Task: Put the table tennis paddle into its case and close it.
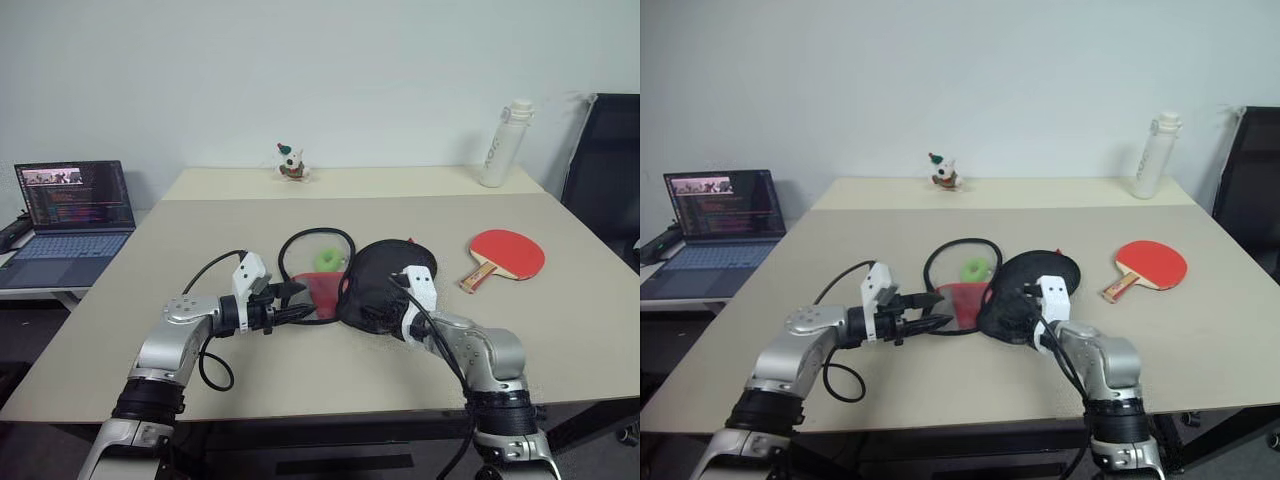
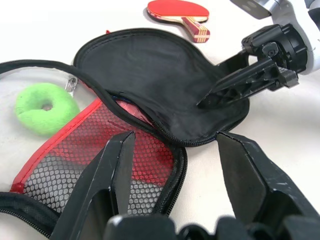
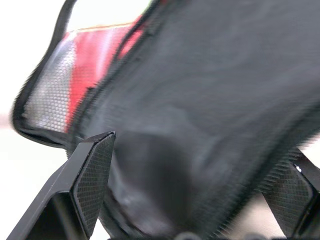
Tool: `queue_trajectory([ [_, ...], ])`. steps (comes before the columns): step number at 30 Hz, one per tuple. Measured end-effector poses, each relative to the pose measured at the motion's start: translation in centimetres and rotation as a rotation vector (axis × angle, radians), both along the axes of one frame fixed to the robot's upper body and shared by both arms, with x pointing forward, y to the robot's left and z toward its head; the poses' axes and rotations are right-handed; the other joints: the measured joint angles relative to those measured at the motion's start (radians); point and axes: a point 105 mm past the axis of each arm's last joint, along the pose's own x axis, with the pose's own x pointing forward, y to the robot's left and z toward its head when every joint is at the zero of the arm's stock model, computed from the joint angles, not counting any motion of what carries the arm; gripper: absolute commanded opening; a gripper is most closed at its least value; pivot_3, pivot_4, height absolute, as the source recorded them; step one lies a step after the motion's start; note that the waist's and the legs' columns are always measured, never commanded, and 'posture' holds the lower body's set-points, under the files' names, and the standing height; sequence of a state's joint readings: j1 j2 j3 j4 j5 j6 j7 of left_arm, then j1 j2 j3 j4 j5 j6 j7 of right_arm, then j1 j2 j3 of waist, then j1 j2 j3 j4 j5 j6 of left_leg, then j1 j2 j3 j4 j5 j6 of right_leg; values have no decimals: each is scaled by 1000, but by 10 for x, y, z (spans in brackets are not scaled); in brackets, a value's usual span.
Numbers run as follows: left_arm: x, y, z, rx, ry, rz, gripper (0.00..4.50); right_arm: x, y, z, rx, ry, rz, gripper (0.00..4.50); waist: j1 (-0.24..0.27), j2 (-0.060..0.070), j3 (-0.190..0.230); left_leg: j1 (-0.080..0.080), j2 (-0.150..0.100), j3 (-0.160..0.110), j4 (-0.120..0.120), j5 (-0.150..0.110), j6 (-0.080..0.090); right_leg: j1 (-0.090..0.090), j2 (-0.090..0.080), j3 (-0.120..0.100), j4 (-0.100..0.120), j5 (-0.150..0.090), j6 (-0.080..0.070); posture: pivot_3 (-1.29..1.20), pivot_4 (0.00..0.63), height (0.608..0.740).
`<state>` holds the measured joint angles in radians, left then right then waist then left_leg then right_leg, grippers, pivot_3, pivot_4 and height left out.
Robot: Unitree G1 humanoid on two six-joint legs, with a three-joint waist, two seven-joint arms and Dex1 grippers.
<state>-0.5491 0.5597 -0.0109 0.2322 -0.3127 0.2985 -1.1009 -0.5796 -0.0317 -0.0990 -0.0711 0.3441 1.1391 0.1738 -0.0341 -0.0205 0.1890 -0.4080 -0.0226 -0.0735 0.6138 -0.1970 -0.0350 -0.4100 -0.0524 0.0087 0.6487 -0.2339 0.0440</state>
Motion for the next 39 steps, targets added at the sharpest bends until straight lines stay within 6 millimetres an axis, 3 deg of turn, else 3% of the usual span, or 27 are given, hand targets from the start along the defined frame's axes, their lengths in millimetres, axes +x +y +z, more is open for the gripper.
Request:
queue_trajectory([
  [2, 0, 1, 0, 4, -1, 4, 2809, 1, 0, 2, 23, 4, -5, 3885, 0, 0, 0, 0, 0, 0, 0, 0, 0, 0, 0, 0, 0, 0, 0, 0, 150, 740],
  [7, -1, 2, 0, 4, -2, 6, 2809, 6, -11, 9, 135, 53, -42, 2147, 1, 0, 0, 0, 0, 0, 0, 0, 0, 0, 0, 0, 0, 0, 0, 0, 150, 740],
  [13, -1, 1, 1, 5, -6, 6, 2809, 13, -34, 13, 139, 91, -53, 44, 1, 0, 0, 0, 0, 1, 0, 0, 0, 0, 0, 0, 0, 0, 0, 0, 150, 740],
  [22, -1, 1, 1, 9, -6, 0, 2809, 23, -72, 15, 7, 130, 39, 44, -2, 0, 0, 0, 0, 2, 0, 0, 0, 0, 0, 1, -1, 0, 0, 0, 150, 740],
  [35, -1, 2, 1, 12, -8, 3, 2809, 42, -77, 9, -73, 128, 114, 44, -1, 0, 0, 0, 0, 2, 0, 0, 0, 0, 0, 1, -1, 0, 0, 0, 150, 740],
  [39, -2, 3, 2, 17, -11, 4, 2809, 45, -81, 9, -100, 104, 95, 1031, -1, 0, 0, 0, 0, 2, 0, 0, 0, 0, 0, 1, -1, 0, 0, 0, 150, 740],
])
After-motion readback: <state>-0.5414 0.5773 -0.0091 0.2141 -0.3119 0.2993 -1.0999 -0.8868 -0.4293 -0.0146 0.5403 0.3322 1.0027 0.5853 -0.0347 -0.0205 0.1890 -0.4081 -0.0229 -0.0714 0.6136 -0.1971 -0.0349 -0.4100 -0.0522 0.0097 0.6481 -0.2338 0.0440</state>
